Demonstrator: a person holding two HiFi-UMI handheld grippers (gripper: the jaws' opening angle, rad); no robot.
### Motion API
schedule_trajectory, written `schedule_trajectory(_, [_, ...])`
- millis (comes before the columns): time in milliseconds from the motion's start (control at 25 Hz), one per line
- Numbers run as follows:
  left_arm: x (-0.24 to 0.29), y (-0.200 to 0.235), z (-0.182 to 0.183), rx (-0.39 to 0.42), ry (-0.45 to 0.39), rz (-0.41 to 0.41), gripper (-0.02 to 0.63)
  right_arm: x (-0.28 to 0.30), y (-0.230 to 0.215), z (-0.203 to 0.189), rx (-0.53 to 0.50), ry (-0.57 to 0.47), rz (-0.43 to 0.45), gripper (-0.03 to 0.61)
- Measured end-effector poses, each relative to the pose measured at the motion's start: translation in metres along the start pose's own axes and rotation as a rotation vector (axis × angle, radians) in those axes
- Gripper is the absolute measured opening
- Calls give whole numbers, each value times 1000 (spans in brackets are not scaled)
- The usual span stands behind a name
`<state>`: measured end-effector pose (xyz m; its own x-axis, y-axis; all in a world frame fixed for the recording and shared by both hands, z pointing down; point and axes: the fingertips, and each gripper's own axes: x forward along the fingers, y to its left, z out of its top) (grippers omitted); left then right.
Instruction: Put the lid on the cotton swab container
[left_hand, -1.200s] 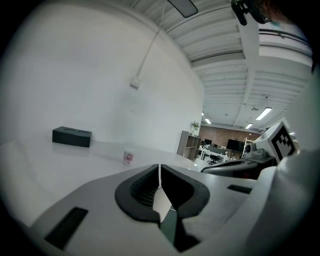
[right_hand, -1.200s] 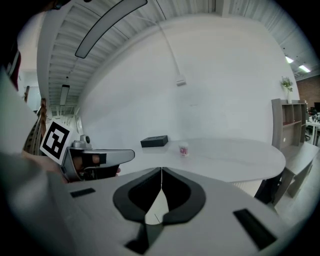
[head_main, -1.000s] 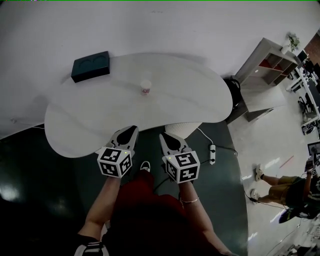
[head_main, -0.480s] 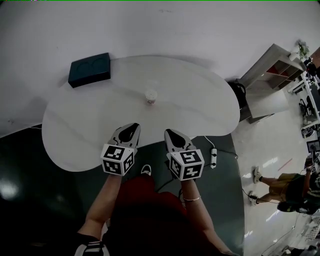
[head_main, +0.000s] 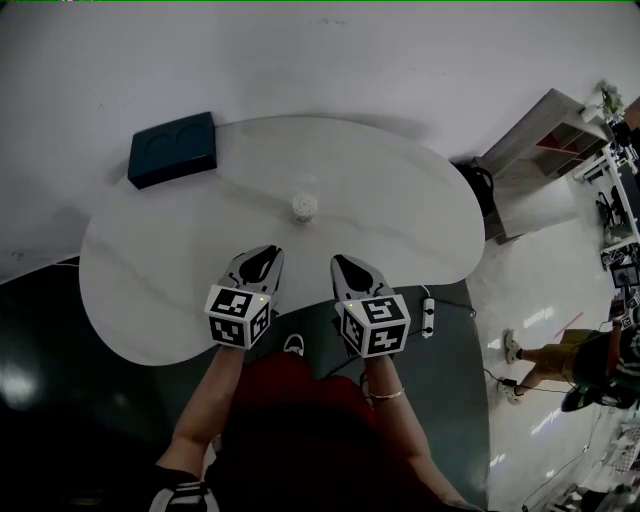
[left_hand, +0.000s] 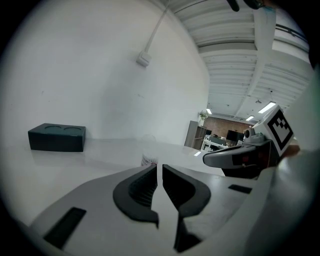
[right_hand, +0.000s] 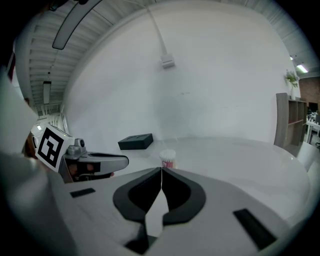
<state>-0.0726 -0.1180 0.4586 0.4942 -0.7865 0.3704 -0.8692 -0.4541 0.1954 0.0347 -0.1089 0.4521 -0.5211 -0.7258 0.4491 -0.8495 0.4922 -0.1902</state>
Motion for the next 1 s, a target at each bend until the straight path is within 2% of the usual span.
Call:
schedule_trajectory(560, [29, 8, 6, 31, 29, -57, 41, 14, -16, 20, -35, 7, -38, 15])
schedule_trajectory(1000, [51, 15, -9, 33, 95, -14, 154, 30, -35, 36, -75, 12, -3, 15])
